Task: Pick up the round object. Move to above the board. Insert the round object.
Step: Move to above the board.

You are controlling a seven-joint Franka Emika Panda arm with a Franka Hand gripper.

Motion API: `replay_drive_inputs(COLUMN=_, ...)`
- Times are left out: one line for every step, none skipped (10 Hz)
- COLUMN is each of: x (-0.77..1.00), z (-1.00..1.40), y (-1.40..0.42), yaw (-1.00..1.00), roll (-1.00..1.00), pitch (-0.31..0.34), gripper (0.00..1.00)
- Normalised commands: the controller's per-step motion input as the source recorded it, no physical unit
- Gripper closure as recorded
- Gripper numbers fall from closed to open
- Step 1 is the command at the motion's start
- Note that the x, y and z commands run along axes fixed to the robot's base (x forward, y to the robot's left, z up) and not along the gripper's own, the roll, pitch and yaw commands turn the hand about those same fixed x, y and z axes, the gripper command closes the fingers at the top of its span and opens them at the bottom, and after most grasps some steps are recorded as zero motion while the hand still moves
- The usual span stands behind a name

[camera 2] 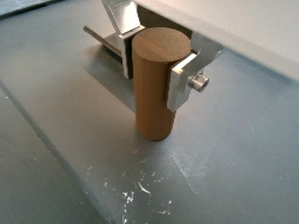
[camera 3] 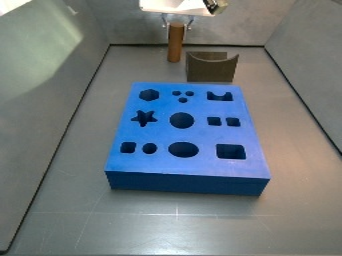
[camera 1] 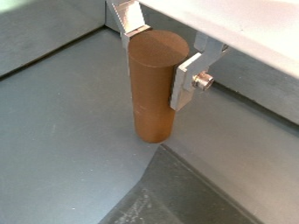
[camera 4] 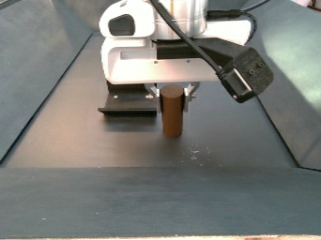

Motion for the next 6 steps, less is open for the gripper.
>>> replay_drive_inputs(x=-0.28, z=1.00, y=0.05, yaw=0.09, roll=0.43, pitch=0.276, gripper=1.00)
replay_drive_inputs(x=-0.30, z=1.00, y=0.06, yaw=0.10, roll=0.43, pitch=0.303, gripper=1.00)
replay_drive_inputs(x=-0.27, z=1.00, y=0.04, yaw=0.08, roll=0.41, pitch=0.241, gripper=1.00)
replay_drive_inputs(x=-0.24, z=1.00, y=0.03, yaw=0.06, roll=0.38, pitch=0.214, gripper=1.00)
replay_drive_inputs(x=-0.21, z=1.00, y=0.02, yaw=0.04, roll=0.29, pitch=0.190, gripper=1.00)
replay_drive_inputs(x=-0.19, z=1.00, y=0.02, yaw=0.04, roll=0.22, pitch=0.153, gripper=1.00)
